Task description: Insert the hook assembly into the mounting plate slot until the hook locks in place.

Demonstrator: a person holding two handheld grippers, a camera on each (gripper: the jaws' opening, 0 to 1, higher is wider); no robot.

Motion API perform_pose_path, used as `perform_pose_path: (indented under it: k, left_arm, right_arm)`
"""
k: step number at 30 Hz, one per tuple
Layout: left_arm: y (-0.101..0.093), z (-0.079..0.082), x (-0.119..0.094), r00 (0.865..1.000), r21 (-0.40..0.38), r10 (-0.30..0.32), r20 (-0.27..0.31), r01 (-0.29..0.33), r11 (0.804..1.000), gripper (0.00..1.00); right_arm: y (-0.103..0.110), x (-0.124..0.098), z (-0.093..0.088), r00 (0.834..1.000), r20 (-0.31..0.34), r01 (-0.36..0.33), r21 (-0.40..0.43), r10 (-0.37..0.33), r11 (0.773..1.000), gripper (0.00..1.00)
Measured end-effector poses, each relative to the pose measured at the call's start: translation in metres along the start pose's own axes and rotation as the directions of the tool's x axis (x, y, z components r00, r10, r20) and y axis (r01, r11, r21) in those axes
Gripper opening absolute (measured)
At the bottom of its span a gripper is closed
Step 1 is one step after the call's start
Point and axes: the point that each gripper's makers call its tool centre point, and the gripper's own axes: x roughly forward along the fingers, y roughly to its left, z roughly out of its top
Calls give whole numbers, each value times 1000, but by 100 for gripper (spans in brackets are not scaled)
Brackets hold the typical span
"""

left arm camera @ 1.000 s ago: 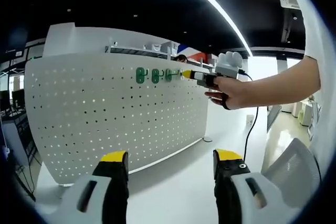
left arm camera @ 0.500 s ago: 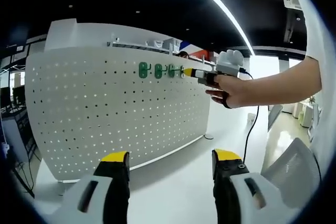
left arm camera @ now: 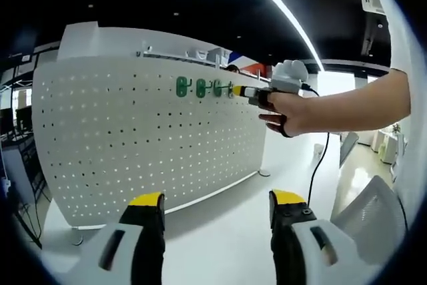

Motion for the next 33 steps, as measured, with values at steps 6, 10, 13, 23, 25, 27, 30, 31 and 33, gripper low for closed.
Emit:
perform_pose_path:
  k: [6, 10, 13, 23, 25, 27, 30, 31, 33]
  left_arm:
    - [0, 1, -2, 1000, 2, 4, 6, -4, 1000, 65]
    - [2, 0, -3, 1000, -3, 8, 9, -8, 1000, 65]
    - [3, 0, -3, 1000, 2, 14, 8, -14, 1000, 65]
    - [4, 2, 1, 1000, 1, 13, 17, -13, 1000, 66]
    - [3, 2, 2, 1000, 0, 11, 17, -11, 1000, 67]
    - [3, 2, 2, 1000, 0, 9, 20, -9, 1000, 67]
    - [3, 3, 3, 1000, -1, 9, 21, -9, 1000, 67]
    - [3, 2, 4, 1000, -1, 9, 20, -9, 1000, 67]
    - [3, 3, 4, 1000, 2, 7, 22, -7, 1000, 67]
  right_arm:
    - [-1, 0, 0, 1000, 2, -5, -7, 5, 1000, 2]
    - [-1, -1, 0, 1000, 0, -8, -10, 8, 1000, 2]
    - [0, -2, 0, 1000, -13, -15, -22, 15, 1000, 2]
    - [-1, -13, -7, 995, -59, -87, -37, 85, 995, 24]
    - [-1, -15, -10, 993, -69, -97, -42, 94, 994, 28]
    - [0, -17, -13, 991, -81, -109, -47, 105, 993, 35]
    - [1, -19, -15, 990, -86, -118, -45, 114, 992, 42]
    - [2, -19, -15, 989, -89, -122, -44, 117, 992, 43]
    - [3, -19, -15, 989, -89, -123, -45, 119, 991, 43]
